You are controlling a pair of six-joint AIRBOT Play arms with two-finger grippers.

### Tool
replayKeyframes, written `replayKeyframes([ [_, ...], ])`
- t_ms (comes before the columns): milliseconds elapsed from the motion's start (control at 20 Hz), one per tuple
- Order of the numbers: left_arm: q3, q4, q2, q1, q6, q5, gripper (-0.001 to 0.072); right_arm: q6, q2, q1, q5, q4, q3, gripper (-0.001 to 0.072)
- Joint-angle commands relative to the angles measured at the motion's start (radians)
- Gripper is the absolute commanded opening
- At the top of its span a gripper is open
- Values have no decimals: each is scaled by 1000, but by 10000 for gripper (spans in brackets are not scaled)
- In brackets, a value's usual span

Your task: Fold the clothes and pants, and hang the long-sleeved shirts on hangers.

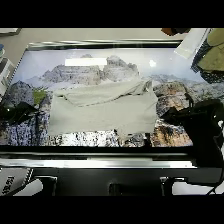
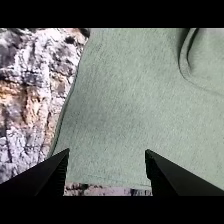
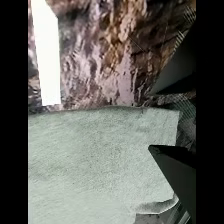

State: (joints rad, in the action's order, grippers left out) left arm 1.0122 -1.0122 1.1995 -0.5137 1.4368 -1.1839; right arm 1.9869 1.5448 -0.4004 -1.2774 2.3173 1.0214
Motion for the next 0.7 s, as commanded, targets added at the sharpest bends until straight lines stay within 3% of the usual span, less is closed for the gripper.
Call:
replayKeyframes([
  [0, -15, -6, -12, -8, -1, 7, 543, 35, 31, 33, 49, 18, -55, 438],
  [400, -35, -32, -32, -64, 13, -34, 544, 41, 79, 144, 125, 32, -55, 409],
  [500, -93, -31, -62, -134, 0, -31, 544, 40, 79, 171, 115, 31, -55, 287],
  [600, -171, -23, -80, -195, -37, -40, 544, 32, 79, 174, 99, 31, -55, 59],
  [650, -214, -7, -81, -217, -61, -40, 544, 28, 77, 173, 92, 25, -55, 34],
])
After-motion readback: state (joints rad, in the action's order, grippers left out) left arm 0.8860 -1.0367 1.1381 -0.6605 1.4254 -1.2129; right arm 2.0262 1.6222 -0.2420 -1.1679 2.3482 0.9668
